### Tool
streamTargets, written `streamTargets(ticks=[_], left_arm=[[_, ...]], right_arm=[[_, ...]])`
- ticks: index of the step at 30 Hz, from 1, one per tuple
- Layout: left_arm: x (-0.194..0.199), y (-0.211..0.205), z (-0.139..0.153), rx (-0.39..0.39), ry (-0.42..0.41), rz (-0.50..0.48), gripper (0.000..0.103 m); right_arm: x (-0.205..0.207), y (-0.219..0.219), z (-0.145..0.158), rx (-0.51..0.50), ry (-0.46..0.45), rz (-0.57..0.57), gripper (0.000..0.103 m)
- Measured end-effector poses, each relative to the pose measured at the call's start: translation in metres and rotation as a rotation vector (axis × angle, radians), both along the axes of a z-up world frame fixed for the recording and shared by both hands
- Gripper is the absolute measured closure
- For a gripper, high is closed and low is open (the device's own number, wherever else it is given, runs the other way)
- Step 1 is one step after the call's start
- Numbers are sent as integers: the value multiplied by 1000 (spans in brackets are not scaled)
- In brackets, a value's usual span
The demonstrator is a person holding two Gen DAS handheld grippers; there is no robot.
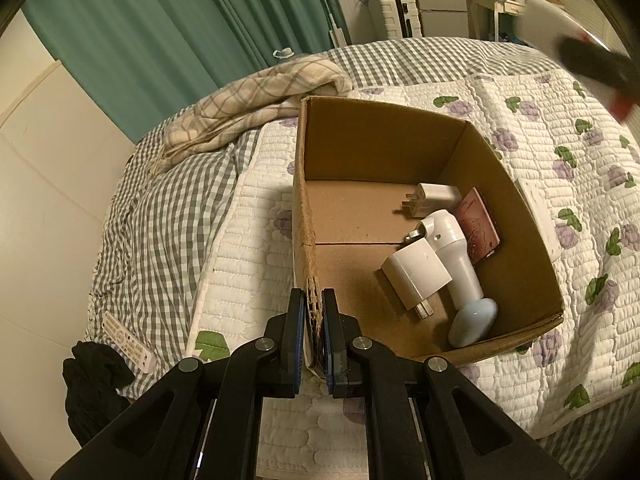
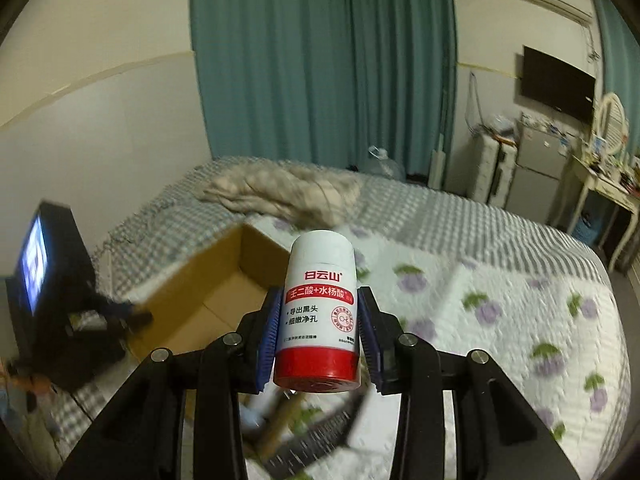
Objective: Organize rigid objects
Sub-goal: 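Carry the spray bottle into the box and release it upright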
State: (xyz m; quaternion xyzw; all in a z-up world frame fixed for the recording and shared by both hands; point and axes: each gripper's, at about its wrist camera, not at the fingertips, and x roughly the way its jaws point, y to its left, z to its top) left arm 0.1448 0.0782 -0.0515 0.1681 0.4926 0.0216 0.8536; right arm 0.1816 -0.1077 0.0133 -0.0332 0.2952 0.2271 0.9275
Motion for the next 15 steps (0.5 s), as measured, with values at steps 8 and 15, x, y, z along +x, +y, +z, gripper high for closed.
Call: streamTargets(ticks=[8, 15], left_arm=[[-1, -1, 0, 4, 0, -3, 96], [-1, -1, 0, 4, 0, -5, 96]], right_arm=[[30, 65, -37, -23, 89, 88, 67], [61, 102, -103, -134, 219, 96, 67]])
